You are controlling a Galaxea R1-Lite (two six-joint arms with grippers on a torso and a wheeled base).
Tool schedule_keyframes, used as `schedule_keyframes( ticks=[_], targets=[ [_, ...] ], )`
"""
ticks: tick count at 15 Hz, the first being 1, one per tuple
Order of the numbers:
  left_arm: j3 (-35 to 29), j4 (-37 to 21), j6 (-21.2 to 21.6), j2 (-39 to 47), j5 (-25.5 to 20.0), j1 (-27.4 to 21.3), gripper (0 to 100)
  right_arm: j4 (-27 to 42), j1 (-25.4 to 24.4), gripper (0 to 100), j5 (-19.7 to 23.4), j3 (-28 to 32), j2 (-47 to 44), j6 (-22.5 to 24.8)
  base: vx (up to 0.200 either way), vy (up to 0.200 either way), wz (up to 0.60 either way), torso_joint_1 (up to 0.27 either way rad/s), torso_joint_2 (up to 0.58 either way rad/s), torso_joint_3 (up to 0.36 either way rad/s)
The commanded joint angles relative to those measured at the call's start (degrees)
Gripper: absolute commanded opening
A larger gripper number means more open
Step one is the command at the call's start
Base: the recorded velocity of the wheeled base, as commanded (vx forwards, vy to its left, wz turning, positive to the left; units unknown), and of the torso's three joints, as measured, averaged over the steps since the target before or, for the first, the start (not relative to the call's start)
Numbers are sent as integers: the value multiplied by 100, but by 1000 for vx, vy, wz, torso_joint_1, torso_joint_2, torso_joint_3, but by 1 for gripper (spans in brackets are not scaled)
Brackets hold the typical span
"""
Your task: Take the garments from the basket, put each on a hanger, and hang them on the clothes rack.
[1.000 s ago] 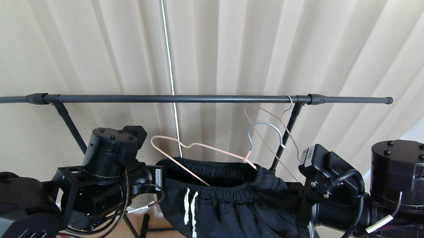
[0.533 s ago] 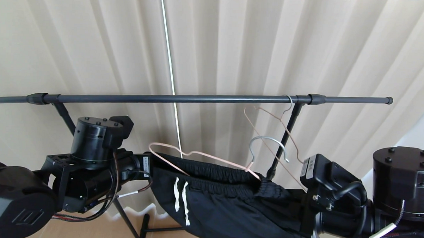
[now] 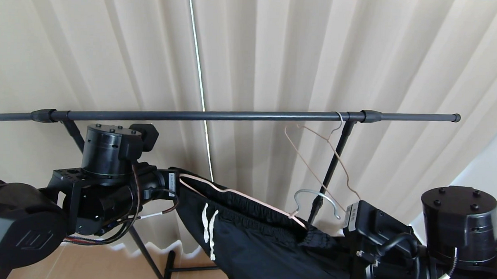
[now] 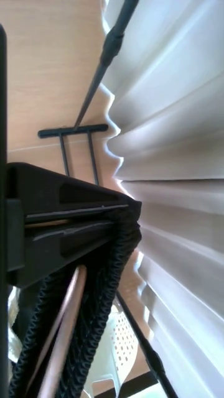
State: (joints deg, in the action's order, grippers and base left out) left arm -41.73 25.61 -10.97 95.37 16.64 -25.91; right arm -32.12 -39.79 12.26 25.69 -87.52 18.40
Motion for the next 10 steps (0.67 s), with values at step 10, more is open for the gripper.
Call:
schedule_keyframes(
  ticks=[10],
  targets=[
    [-802,-847,464,-141,182,-11,0,110,6,0,4,-204,-310,569,0,0,0,0,0,0]
  ],
)
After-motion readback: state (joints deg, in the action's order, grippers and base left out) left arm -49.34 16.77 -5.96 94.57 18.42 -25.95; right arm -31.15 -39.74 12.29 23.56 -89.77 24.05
